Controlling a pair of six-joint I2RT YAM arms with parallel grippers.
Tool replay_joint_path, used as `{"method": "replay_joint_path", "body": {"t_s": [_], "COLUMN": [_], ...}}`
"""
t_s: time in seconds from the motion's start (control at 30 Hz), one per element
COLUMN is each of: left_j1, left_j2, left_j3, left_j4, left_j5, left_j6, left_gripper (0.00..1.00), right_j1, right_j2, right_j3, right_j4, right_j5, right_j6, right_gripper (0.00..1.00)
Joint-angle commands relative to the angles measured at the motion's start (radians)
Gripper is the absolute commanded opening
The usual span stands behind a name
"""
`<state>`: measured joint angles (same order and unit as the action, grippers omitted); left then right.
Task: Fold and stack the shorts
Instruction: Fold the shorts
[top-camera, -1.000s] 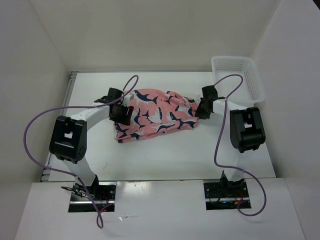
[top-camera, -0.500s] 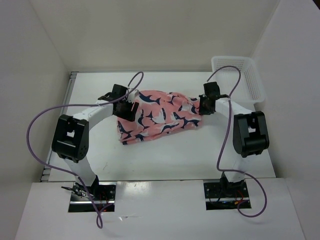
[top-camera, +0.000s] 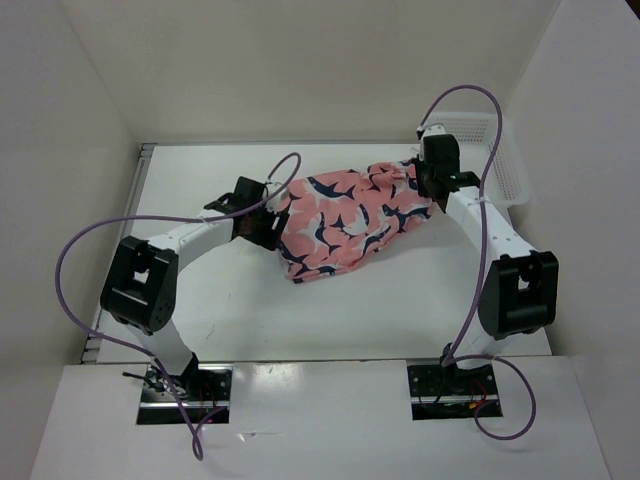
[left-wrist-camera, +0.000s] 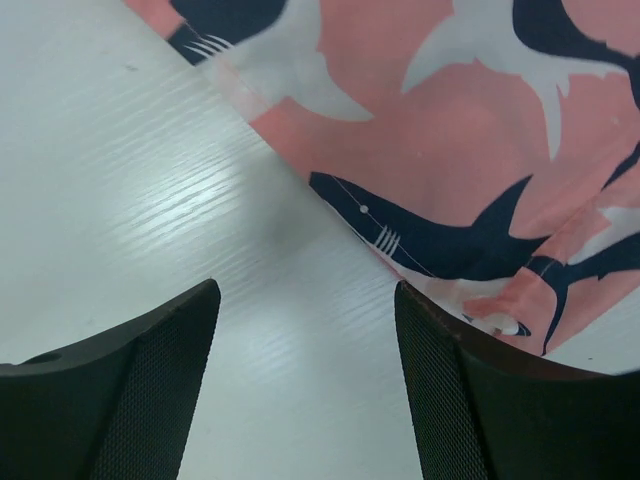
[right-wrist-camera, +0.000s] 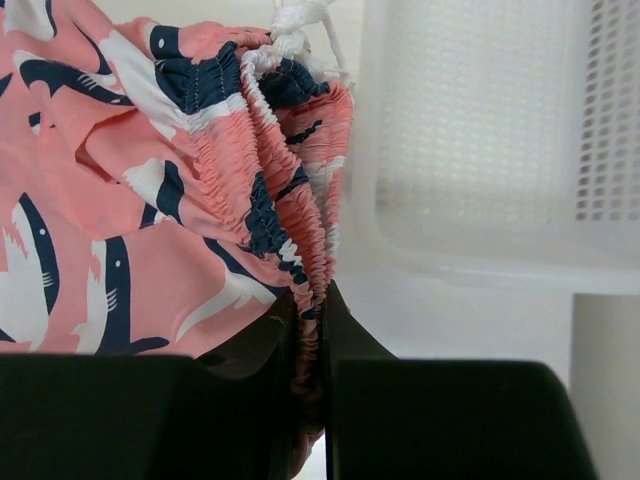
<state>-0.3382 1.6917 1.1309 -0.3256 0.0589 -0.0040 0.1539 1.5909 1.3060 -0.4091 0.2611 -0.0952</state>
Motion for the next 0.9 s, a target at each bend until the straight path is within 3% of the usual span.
{"method": "replay_joint_path", "body": {"t_s": [0.0, 0.17, 0.3, 0.43, 0.47, 0.6, 0.87], "left_j1": [-0.063, -0.090, -0.090, -0.090, -0.090, -0.090, -0.090], "left_j2": [0.046, 0.101, 0.137, 0.161, 0.171, 0.180, 0.180], "left_j3": [-0.014, 0.007, 0.007, -0.002, -0.002, -0.002, 0.007], "left_j4": [0.075, 0.085, 0.094, 0.103, 0.103, 0.103, 0.103], "left_j5": [0.032, 0.038, 0.038, 0.038, 0.051, 0.091, 0.091], "left_j6": [0.004, 0.004, 0.004, 0.004, 0.004, 0.004, 0.004], "left_gripper": [0.78, 0.78, 0.78, 0.66, 0.55, 0.30, 0.15], "right_j1": [-0.001, 0.130, 0.248, 0.367, 0.387, 0.476, 0.633], "right_j2": [-0.040, -0.022, 0.000, 0.038, 0.038, 0.076, 0.155], "right_j3": [0.078, 0.090, 0.090, 0.133, 0.145, 0.174, 0.209], "right_j4": [0.053, 0.099, 0.119, 0.128, 0.128, 0.128, 0.128], "right_j5": [0.040, 0.066, 0.066, 0.085, 0.086, 0.076, 0.036], "right_j6": [-0.093, -0.239, -0.259, -0.293, -0.293, -0.293, -0.244], "right_gripper": [0.00, 0.00, 0.00, 0.00, 0.00, 0.00, 0.00]}}
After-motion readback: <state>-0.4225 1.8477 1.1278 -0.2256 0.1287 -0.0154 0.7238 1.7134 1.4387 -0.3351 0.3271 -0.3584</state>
